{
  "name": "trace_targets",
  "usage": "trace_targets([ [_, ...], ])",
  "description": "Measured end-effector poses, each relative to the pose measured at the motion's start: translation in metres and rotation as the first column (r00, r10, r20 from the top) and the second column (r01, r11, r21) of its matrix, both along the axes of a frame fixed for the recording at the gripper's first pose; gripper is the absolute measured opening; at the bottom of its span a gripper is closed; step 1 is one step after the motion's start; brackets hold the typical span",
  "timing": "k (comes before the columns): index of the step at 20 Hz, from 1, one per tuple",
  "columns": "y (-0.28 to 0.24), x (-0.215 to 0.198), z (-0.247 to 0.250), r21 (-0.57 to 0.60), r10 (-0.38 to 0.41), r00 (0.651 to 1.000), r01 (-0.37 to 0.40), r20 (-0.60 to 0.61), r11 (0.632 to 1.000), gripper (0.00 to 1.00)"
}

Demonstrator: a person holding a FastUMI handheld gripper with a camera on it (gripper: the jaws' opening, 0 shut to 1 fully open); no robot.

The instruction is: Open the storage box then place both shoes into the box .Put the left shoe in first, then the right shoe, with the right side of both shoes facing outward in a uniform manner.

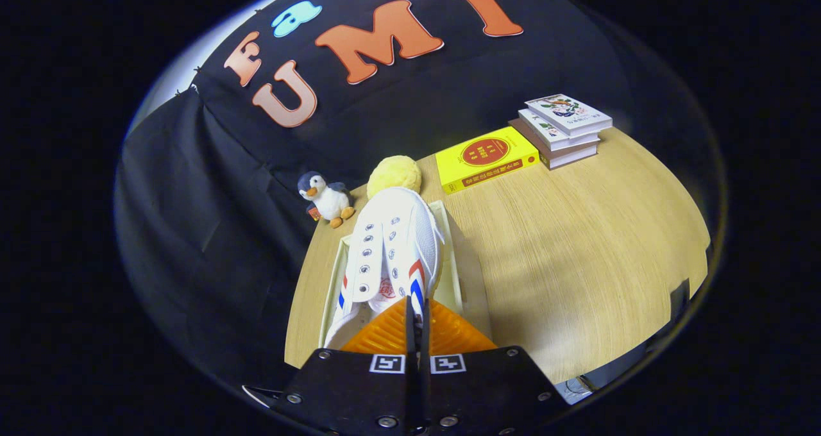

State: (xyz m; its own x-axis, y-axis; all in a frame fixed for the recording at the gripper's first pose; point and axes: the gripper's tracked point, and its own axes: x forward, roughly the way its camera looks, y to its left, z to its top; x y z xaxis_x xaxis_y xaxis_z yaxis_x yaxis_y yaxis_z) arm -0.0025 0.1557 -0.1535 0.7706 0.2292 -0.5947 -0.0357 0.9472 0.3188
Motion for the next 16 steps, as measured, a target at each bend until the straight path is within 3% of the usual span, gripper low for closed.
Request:
trace_targets([
  [8,0.004,0.018,-0.049,-0.207,-0.029,0.999,0.020,-0.038,0.978,0.00],
  [11,0.021,0.014,-0.061,-0.206,0.018,0.996,-0.035,-0.083,0.978,0.05],
  [12,0.033,0.010,-0.051,-0.178,0.049,0.997,-0.060,-0.067,0.982,0.21],
  [16,0.031,0.008,-0.017,-0.195,0.082,0.997,-0.079,0.006,0.978,0.65],
])
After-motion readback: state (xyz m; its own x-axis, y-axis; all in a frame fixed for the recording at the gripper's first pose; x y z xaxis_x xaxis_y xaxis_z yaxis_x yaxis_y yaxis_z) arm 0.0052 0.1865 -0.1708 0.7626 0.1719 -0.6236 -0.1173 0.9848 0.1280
